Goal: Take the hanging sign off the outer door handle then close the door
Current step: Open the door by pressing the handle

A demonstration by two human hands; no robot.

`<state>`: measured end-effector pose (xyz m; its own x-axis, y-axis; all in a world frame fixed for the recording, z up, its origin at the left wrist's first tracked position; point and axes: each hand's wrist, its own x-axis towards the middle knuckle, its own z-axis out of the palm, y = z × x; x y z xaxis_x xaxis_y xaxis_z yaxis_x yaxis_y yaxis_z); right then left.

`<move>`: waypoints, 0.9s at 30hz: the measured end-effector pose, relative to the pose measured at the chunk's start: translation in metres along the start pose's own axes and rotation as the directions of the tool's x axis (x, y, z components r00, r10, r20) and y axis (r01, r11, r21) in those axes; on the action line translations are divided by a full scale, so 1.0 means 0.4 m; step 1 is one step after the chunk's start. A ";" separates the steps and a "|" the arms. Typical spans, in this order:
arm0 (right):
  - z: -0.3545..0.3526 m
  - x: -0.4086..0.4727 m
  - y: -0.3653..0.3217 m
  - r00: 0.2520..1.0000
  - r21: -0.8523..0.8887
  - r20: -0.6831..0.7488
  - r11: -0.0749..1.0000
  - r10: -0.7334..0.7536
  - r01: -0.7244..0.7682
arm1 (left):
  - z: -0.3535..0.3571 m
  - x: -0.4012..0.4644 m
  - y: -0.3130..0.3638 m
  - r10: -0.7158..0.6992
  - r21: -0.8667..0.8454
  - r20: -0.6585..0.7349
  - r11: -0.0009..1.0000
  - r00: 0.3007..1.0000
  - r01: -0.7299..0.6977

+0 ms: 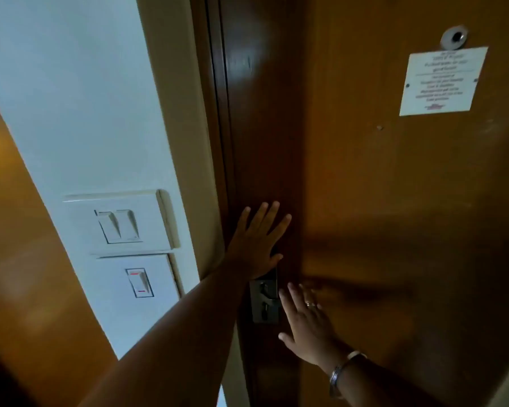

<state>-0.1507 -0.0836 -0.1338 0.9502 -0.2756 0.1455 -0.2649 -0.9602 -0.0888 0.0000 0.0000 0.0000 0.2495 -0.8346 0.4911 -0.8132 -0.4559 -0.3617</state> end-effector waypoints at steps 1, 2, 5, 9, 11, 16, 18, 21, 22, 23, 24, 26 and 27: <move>0.006 0.007 -0.013 0.999 0.026 0.027 0.999 0.019 -0.020 | 0.013 -0.001 0.004 -0.002 -0.013 0.013 1.000 1.000 0.002; 0.012 0.017 -0.028 0.998 0.040 0.046 0.998 0.044 -0.046 | 0.023 0.000 0.005 -0.034 -0.024 0.034 0.999 0.999 0.035; 0.024 0.039 -0.059 0.996 -0.001 0.024 0.996 0.089 -0.089 | 0.058 -0.005 0.024 -0.132 -0.046 0.028 0.990 0.991 0.133; 0.038 0.051 -0.063 0.991 -0.039 0.028 0.990 0.134 -0.133 | 0.074 0.007 0.034 -0.235 -0.120 0.005 0.965 0.972 0.234; 0.046 0.053 -0.059 0.993 -0.058 0.016 0.992 0.117 -0.116 | 0.078 0.011 0.042 -0.262 -0.127 0.011 0.957 0.965 0.262; 0.069 0.054 -0.051 0.997 -0.082 -0.022 0.994 0.077 -0.079 | 0.099 0.014 0.046 -0.284 -0.145 -0.009 0.949 0.959 0.280; 0.074 0.056 -0.051 0.997 -0.083 -0.013 0.994 0.072 -0.073 | 0.108 0.015 0.050 -0.294 -0.163 -0.031 0.944 0.955 0.285; 0.077 0.064 -0.047 0.998 -0.085 -0.014 0.995 0.057 -0.058 | 0.125 0.017 0.051 -0.300 -0.146 -0.072 0.947 0.951 0.288; 0.078 0.066 -0.044 0.999 -0.083 -0.013 0.995 0.051 -0.052 | 0.131 0.018 0.050 -0.299 -0.135 -0.087 0.949 0.950 0.286; 0.079 0.068 -0.041 0.999 -0.077 -0.011 0.996 0.046 -0.047 | 0.137 0.021 0.049 -0.297 -0.129 -0.101 0.950 0.950 0.283; 0.085 0.069 -0.037 0.999 -0.062 -0.003 0.997 0.045 -0.045 | 0.146 0.022 0.048 -0.297 -0.124 -0.111 0.951 0.949 0.283; 0.094 0.067 -0.035 0.999 -0.008 0.016 0.999 0.049 -0.049 | 0.152 0.026 0.047 -0.299 -0.110 -0.127 0.952 0.946 0.286; 0.101 0.063 -0.036 0.997 0.038 0.042 0.997 0.059 -0.060 | 0.154 0.026 0.048 -0.300 -0.105 -0.127 0.952 0.945 0.288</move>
<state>-0.1162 -0.0749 -0.1686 0.9390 -0.3295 0.0988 -0.3153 -0.9393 -0.1352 0.0193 -0.0367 -0.0506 0.4133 -0.6127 0.6736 -0.7574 -0.6420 -0.1193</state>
